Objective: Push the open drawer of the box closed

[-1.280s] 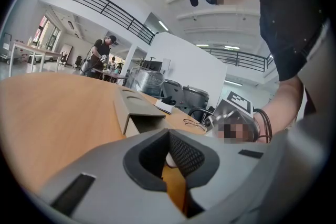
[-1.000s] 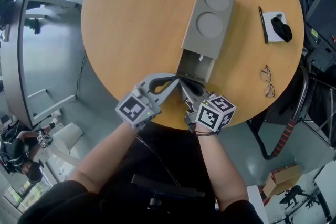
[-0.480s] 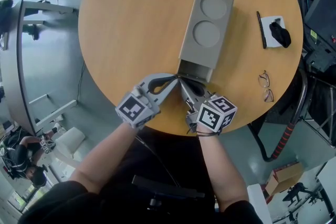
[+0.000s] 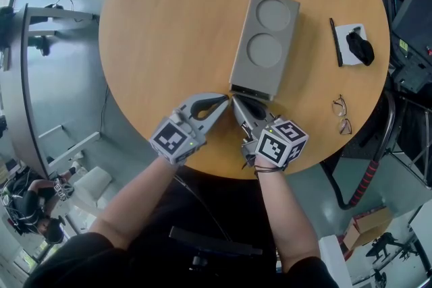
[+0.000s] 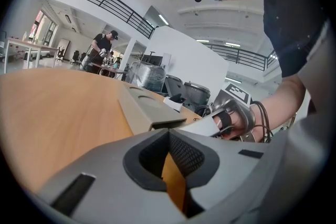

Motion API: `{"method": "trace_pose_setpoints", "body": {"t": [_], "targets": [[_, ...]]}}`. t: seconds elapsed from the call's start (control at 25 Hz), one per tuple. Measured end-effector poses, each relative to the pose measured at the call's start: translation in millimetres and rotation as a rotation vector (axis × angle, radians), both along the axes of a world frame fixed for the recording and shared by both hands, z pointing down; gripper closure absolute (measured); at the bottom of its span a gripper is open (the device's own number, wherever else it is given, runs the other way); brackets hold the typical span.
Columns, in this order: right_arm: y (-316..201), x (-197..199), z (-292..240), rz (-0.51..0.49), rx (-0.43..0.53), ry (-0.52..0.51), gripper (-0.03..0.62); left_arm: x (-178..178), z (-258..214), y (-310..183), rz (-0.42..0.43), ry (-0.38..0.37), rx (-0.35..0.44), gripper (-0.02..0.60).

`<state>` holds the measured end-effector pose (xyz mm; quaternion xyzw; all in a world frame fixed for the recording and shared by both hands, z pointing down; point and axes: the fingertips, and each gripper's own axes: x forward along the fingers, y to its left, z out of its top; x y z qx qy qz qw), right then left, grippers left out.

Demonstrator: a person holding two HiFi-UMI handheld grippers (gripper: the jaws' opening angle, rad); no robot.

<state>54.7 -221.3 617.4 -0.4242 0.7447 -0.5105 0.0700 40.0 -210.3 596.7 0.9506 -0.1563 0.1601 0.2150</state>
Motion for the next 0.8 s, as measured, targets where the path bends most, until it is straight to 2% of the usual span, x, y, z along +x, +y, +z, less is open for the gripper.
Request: {"method": "trace_pose_setpoints", "body": {"t": [0.48, 0.72, 0.8], "targets": [[-21, 9, -1, 0.027, 0.012, 0.011, 0.586, 2, -3, -17, 0.012, -0.001, 0.009, 0.549], [-23, 5, -3, 0.015, 0.013, 0.009, 0.586, -5, -8, -19, 0.009, -0.002, 0.012, 0.549], [-21, 1, -9, -0.02, 0.026, 0.022, 0.586, -6, -16, -18, 0.016, 0.002, 0.02, 0.549]]}}
